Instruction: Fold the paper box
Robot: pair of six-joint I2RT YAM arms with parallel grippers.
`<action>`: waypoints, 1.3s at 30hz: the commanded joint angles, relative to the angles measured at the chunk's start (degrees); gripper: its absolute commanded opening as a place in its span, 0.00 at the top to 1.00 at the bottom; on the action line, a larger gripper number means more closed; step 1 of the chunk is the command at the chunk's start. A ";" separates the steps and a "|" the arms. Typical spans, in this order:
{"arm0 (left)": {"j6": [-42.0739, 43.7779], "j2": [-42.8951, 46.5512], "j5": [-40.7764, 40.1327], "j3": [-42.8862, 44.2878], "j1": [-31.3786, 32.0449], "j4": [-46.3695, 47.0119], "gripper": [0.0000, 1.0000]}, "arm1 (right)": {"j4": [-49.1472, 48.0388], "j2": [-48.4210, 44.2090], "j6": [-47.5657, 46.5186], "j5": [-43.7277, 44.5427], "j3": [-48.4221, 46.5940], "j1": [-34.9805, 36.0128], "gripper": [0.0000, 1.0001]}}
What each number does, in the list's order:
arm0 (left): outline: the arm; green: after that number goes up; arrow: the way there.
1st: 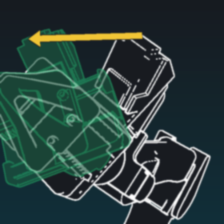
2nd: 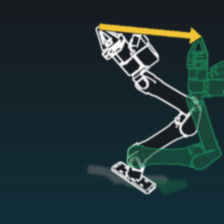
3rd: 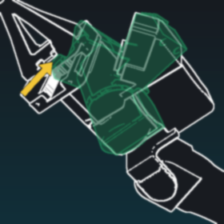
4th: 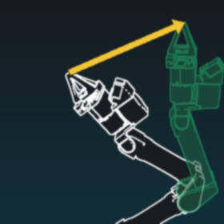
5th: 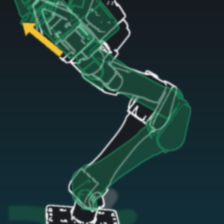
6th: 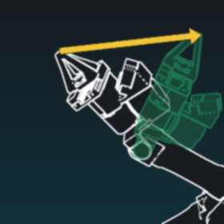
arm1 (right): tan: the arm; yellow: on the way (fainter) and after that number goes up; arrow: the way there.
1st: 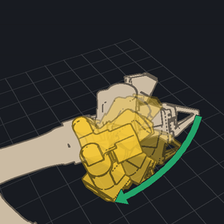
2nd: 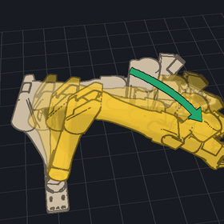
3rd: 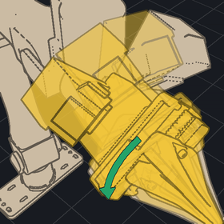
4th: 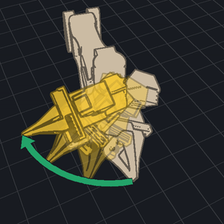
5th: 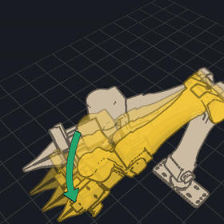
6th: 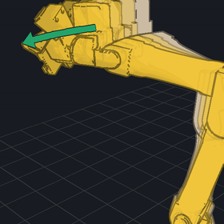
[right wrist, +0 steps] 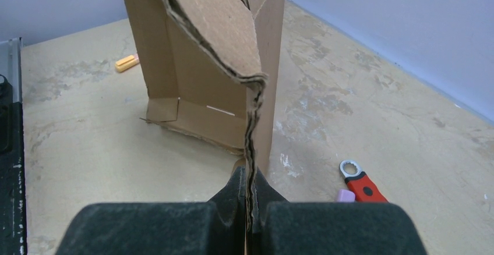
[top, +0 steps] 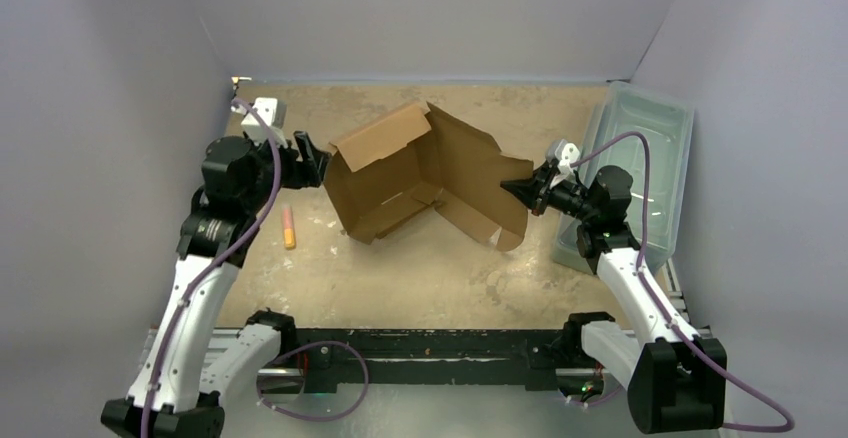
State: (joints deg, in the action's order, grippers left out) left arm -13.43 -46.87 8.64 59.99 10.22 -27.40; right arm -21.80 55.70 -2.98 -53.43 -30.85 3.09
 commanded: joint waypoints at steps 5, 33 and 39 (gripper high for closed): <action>-8.01 -8.07 -1.21 -0.55 0.07 7.90 0.45 | -2.10 -1.03 0.52 0.36 -1.65 0.17 1.00; -0.83 -0.35 -2.62 2.83 0.11 1.90 0.27 | -2.19 -0.60 0.70 0.34 -1.76 0.17 1.00; 14.52 6.96 12.73 -1.27 0.11 4.03 0.26 | -2.19 -0.51 0.83 0.07 -1.84 0.24 1.00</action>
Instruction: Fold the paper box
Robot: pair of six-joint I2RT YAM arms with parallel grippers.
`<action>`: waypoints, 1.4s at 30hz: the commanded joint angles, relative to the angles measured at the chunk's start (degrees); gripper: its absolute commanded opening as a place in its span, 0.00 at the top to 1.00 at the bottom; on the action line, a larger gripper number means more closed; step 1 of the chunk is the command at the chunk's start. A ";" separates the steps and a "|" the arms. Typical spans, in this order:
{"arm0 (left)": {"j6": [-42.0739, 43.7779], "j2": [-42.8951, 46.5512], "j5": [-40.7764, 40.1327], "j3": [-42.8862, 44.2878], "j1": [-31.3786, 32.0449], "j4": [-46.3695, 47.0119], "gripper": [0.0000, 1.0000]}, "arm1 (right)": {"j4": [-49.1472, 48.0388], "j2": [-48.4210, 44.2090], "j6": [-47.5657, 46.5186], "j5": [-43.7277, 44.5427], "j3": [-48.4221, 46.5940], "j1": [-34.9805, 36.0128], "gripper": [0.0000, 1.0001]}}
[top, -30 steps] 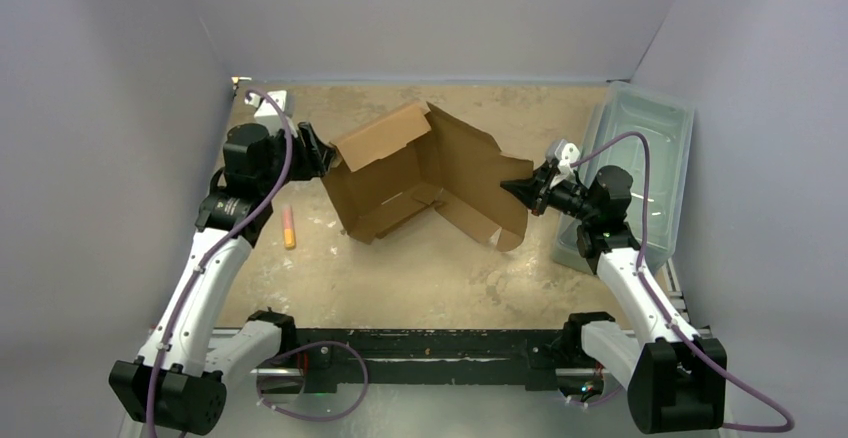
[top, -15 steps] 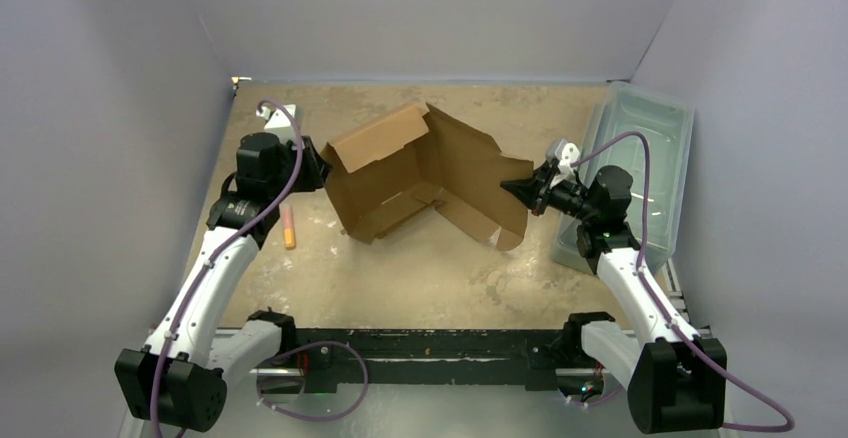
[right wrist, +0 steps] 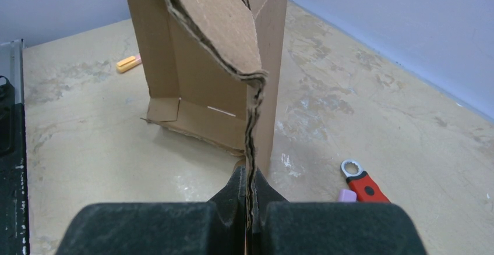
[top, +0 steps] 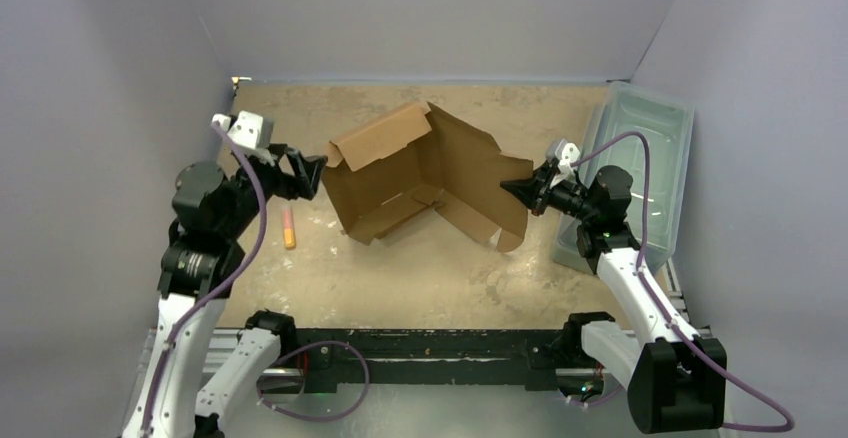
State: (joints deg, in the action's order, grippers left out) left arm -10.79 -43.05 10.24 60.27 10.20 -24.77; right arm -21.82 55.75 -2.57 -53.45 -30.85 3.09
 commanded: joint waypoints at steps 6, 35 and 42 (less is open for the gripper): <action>17.20 3.37 20.63 -3.73 0.17 8.30 0.26 | -2.17 -0.56 0.46 -0.07 -1.86 0.21 1.00; -5.49 -8.10 -13.24 -13.54 33.62 17.56 0.50 | -2.96 0.97 0.20 -1.39 -1.59 0.16 1.00; -15.12 -15.74 -30.65 -17.00 37.62 35.44 0.47 | -2.92 0.77 0.11 -1.45 -1.61 0.23 1.00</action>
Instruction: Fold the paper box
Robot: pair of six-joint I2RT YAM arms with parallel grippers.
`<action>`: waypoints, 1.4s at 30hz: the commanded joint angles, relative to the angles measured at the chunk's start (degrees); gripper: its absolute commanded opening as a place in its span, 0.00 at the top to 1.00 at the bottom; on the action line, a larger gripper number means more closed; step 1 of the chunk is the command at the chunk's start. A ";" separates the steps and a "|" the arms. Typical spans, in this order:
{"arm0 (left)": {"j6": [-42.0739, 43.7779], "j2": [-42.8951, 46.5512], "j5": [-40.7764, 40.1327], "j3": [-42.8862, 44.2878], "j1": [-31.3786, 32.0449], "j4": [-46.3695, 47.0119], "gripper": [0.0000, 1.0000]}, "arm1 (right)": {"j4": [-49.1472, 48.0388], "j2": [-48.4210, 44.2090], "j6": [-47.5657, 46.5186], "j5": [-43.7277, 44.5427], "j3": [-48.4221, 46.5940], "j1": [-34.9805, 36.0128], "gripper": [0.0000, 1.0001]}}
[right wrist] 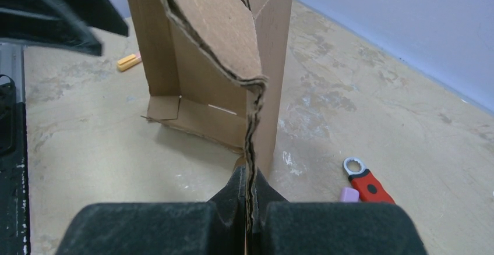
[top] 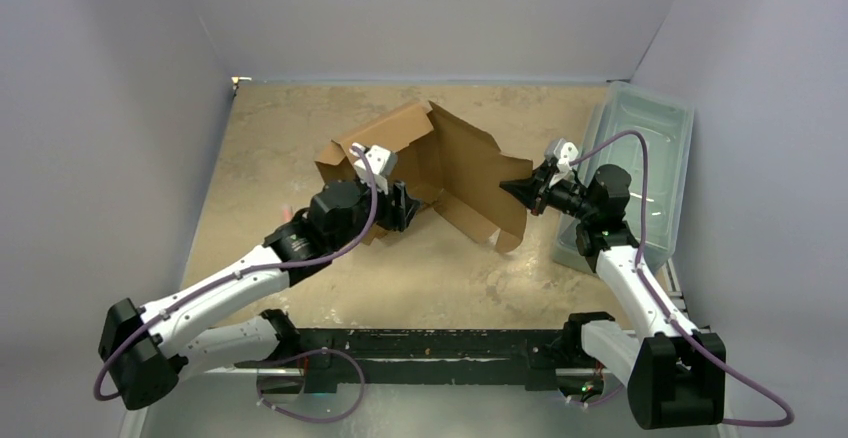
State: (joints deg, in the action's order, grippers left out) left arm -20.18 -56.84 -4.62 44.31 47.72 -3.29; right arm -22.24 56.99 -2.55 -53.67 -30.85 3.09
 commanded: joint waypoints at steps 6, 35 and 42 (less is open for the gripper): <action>-6.58 -11.44 -31.01 7.36 -0.04 13.23 0.55 | -2.46 -0.95 0.09 -1.52 -1.70 0.18 1.00; -4.63 -25.71 -19.91 35.57 -17.17 -1.09 0.55 | -1.45 -3.09 -1.22 -4.93 -1.98 0.17 1.00; -8.92 -27.19 -18.12 39.03 -20.47 -0.46 0.45 | -1.01 -3.03 -1.71 -5.04 -2.20 0.19 1.00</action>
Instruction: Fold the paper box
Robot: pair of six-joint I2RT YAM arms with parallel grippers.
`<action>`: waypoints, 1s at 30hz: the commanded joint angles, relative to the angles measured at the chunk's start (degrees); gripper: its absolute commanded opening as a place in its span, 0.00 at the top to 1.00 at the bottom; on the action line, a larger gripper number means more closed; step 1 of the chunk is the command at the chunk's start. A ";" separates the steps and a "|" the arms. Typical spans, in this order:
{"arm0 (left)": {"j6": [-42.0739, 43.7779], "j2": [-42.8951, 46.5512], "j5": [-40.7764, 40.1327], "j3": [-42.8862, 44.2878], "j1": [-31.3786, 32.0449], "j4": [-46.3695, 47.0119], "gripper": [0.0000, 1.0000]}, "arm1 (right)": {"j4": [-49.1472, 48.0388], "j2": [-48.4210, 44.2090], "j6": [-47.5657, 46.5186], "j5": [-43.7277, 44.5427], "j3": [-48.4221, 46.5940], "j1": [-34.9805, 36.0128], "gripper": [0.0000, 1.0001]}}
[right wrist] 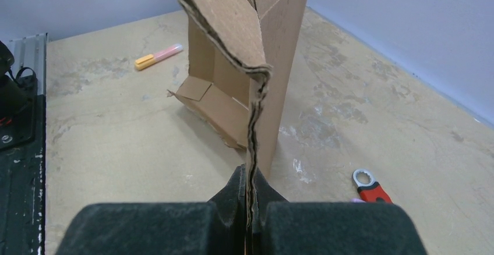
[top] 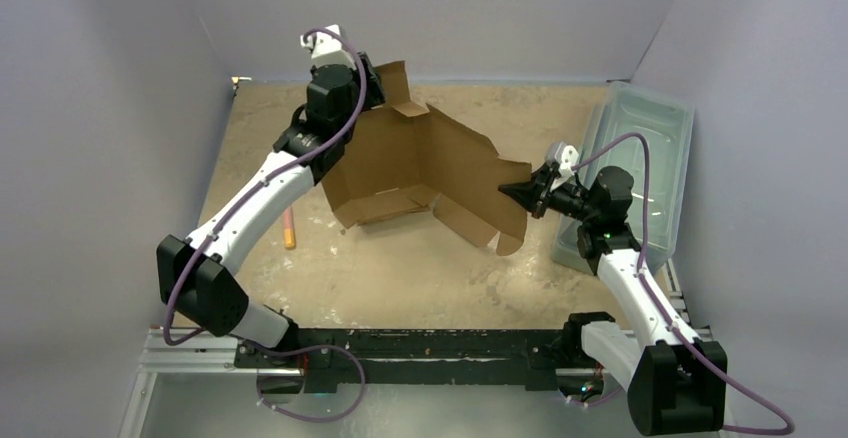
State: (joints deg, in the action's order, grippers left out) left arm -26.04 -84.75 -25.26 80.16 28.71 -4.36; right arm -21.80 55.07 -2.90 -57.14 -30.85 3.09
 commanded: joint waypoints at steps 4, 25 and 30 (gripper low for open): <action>-5.75 -2.44 -4.21 8.75 -1.91 -6.98 0.40 | -1.25 -1.02 -1.41 -1.57 -2.27 0.17 1.00; 4.10 -5.93 30.35 11.36 -2.61 -5.49 0.70 | -0.79 -0.75 -1.74 -1.48 -2.38 0.25 1.00; 2.41 -7.74 33.18 10.00 -2.48 -3.25 0.83 | -0.61 -0.93 -1.91 -1.17 -2.37 0.26 1.00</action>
State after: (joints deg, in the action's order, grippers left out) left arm -24.25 -90.94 2.09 91.00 26.30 -10.76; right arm -21.37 55.07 -3.66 -57.19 -30.85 3.09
